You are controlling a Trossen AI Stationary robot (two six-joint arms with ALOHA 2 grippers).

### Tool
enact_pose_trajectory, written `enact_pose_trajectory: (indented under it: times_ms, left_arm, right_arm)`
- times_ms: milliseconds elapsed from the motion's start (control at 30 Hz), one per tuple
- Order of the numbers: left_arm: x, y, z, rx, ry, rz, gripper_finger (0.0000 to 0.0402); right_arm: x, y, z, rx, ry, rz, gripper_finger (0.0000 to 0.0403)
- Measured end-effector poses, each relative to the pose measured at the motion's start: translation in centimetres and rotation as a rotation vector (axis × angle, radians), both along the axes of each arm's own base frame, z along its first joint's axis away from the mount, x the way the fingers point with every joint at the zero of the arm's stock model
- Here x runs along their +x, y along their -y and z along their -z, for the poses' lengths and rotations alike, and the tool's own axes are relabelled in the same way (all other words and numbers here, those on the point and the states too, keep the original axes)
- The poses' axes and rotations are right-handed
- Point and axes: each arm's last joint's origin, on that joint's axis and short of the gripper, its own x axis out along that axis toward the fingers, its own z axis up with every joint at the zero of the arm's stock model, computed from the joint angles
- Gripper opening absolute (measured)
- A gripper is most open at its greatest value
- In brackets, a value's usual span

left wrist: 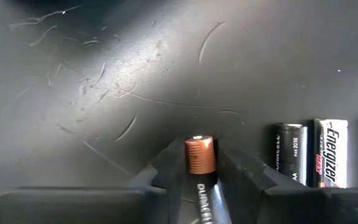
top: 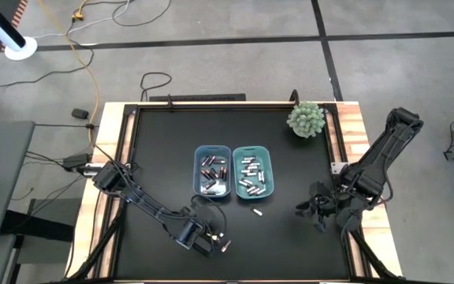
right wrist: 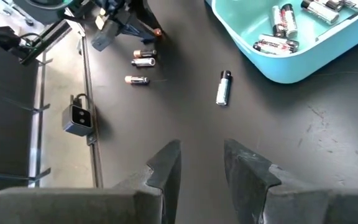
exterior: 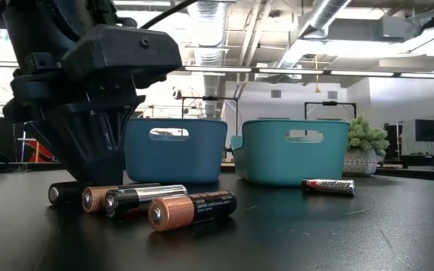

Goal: Sort batteries
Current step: Put the black battery into the blue bin

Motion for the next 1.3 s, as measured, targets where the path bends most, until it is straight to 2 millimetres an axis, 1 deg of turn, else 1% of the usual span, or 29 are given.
enact_pose_trajectory:
  times_ms: [167,333,433,567,733,833,900,967,1133,1300]
  left_arm:
    - [-0.1,0.0,0.0,-0.014,-0.012,-0.008,0.0043]
    - [-0.1,0.0,0.0,-0.010,-0.018,0.015,0.0039]
    - [-0.1,0.0,-0.5,-0.009,-0.003,0.040,0.0039]
    - [-0.8,-0.4,-2.3,0.008,0.002,0.102,0.0040]
    - [-1.7,-1.8,-7.1,0.053,0.108,0.124,0.0043]
    - [-2.1,-3.2,-9.3,0.090,0.151,0.147,0.0043]
    - [-2.3,-4.4,-10.9,0.102,0.175,0.161,0.0042]
    - [-2.4,-6.0,-12.0,0.136,0.179,0.165,0.0042]
    - [-1.0,-10.7,-12.9,0.202,0.159,0.145,0.0042]
    - [1.1,-15.6,-12.5,0.226,0.160,0.130,0.0042]
  right_arm:
    - [0.1,-0.1,-0.1,0.019,0.013,0.000,0.0137]
    - [0.2,-0.2,-0.2,0.033,0.024,0.001,0.0137]
    - [0.2,-0.3,-0.3,0.042,0.031,0.001,0.0137]
    - [0.2,-0.3,-0.4,0.063,0.034,0.011,0.0136]
    - [0.3,-0.3,-0.4,0.075,0.031,0.022,0.0136]
    - [0.5,-0.1,-0.3,0.074,0.030,0.036,0.0136]
    - [0.7,0.1,-0.3,0.074,0.031,0.053,0.0136]
    - [1.0,0.3,-0.3,0.076,0.033,0.074,0.0136]
    - [1.7,0.7,-0.3,0.083,0.042,0.114,0.0136]
    - [2.2,0.3,0.0,0.087,0.043,0.121,0.0136]
